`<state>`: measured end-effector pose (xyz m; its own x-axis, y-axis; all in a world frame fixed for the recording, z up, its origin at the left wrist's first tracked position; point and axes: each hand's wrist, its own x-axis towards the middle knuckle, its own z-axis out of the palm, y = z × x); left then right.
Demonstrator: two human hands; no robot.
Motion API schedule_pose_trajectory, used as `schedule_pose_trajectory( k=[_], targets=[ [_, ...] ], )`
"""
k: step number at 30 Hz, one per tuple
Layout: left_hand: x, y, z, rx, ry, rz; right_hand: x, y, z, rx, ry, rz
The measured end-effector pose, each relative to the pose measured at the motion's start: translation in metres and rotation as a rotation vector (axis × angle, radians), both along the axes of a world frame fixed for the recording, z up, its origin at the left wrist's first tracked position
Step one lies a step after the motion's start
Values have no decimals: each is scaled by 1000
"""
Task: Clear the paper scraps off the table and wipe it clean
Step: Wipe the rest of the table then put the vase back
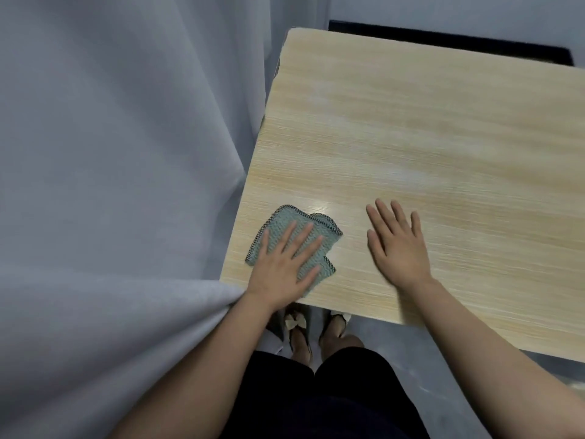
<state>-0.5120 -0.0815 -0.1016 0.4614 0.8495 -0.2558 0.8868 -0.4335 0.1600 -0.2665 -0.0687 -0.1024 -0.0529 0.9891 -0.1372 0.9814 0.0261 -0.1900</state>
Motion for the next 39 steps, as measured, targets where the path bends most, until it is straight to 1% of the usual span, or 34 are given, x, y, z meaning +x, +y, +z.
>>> schedule_pose_trajectory(
  k=[2, 5, 7, 9, 11, 14, 16, 18, 20, 25, 29, 30, 35, 37, 39],
  targets=[
    [-13, 14, -3, 1, 32, 113, -1, -1, -1, -2, -14, -10],
    [-37, 24, -4, 27, -1, 327, 0, -2, -3, 9, -14, -11],
    [-43, 26, -5, 19, -37, 401, 0, -1, -3, 18, -4, -15],
    [-36, 25, -3, 55, -67, 432, -1, -1, -2, 23, 2, -20],
    [-17, 25, 0, 55, -66, 381, -1, -1, -2, 27, -6, -19],
    [20, 25, -3, 19, -62, 206, -1, -1, -3, 38, -15, -11],
    [38, 27, -4, 13, -56, 168, 0, -1, -4, 39, -23, -6],
    [41, 30, -4, 0, -51, 120, 0, -1, -4, 34, -19, -4],
    [27, 35, -5, 12, -33, 89, 1, 0, -4, 27, -17, -5],
    [-21, 59, -2, 43, -53, 372, 0, 0, -4, 28, -9, -16],
    [-7, 63, -2, 78, -40, 418, 1, 0, -5, 47, 7, -16],
    [3, 66, -2, 71, -38, 380, 1, 0, -5, 49, 5, -14],
    [69, 74, -2, 41, -48, 27, 2, 1, -6, 47, -3, -4],
    [82, 76, -3, 29, -50, -28, 2, 1, -6, 41, -5, -2],
    [77, 82, -5, 41, -60, -6, 2, 1, -5, 29, -2, 3]
  ],
)
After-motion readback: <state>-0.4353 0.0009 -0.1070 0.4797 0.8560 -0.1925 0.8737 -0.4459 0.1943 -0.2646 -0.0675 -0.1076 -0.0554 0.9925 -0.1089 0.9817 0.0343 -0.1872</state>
